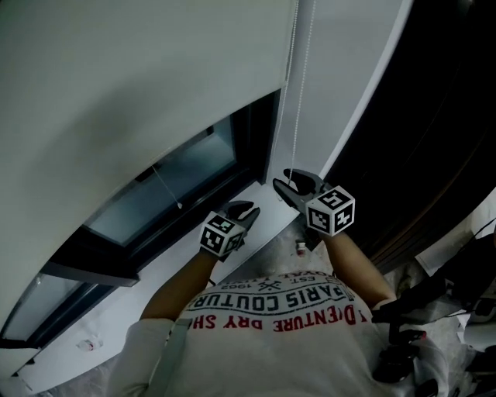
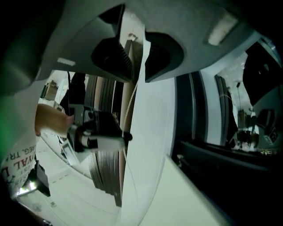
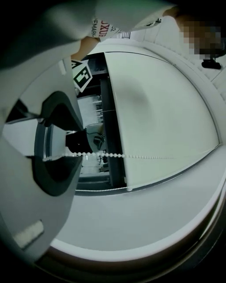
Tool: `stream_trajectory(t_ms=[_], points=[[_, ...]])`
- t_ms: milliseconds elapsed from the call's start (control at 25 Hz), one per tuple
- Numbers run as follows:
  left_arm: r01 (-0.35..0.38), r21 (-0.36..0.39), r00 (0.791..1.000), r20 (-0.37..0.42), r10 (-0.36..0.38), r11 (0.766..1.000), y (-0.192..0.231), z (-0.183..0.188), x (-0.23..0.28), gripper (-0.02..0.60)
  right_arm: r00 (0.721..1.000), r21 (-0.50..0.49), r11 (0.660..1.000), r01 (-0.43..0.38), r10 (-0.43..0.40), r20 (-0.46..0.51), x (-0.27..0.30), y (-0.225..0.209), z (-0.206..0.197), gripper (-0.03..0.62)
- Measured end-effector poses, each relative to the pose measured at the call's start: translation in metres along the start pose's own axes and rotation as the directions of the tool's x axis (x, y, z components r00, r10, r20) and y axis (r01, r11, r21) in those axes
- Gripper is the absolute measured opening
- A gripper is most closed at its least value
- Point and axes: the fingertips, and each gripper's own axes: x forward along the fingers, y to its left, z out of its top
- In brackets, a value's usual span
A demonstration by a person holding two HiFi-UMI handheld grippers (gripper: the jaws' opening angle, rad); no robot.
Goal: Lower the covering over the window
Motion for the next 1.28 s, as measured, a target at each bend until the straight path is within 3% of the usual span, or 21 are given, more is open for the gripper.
stream_trajectory(t_ms=[160, 360, 520, 640, 760, 1000, 1280], points=[[-0.007, -0.025, 0.991, 0.136, 0.010, 1.000, -0.017, 0.051, -0.024, 0.091, 0.998, -0.001, 0.998, 0.055, -0.055, 0.007, -0.017, -0.007, 0.001, 0.237], [0.034, -0.029, 0.978, 0.207, -0.027, 0.999, -0.069, 0.083, -0.056, 0.091, 0.980, -0.047, 0.979, 0.198, -0.199, -0.021, -0.058, -0.011, -0.010, 0.382], [0.041, -0.036, 0.964, 0.264, -0.030, 0.999, -0.118, 0.095, -0.082, 0.089, 0.974, -0.036, 0.975, 0.221, -0.222, -0.040, -0.105, 0.011, -0.027, 0.397], [0.055, -0.048, 0.956, 0.291, -0.038, 0.997, -0.161, 0.095, -0.097, 0.087, 0.987, 0.025, 0.987, 0.156, -0.155, -0.036, -0.144, 0.039, -0.040, 0.394], [0.087, -0.051, 0.951, 0.301, -0.068, 0.995, -0.207, 0.092, -0.110, 0.084, 0.999, 0.068, 0.996, 0.051, -0.050, -0.008, -0.182, 0.080, -0.047, 0.310], [0.103, -0.065, 0.940, 0.334, -0.076, 0.993, -0.290, 0.083, -0.152, 0.003, 0.993, 0.066, 0.993, -0.099, 0.094, 0.071, -0.262, 0.158, -0.045, 0.009], [0.064, -0.011, 0.950, 0.307, -0.057, 0.998, -0.365, 0.070, -0.186, 0.003, 0.971, 0.070, 0.972, -0.224, 0.217, 0.102, -0.329, 0.227, -0.048, 0.006]])
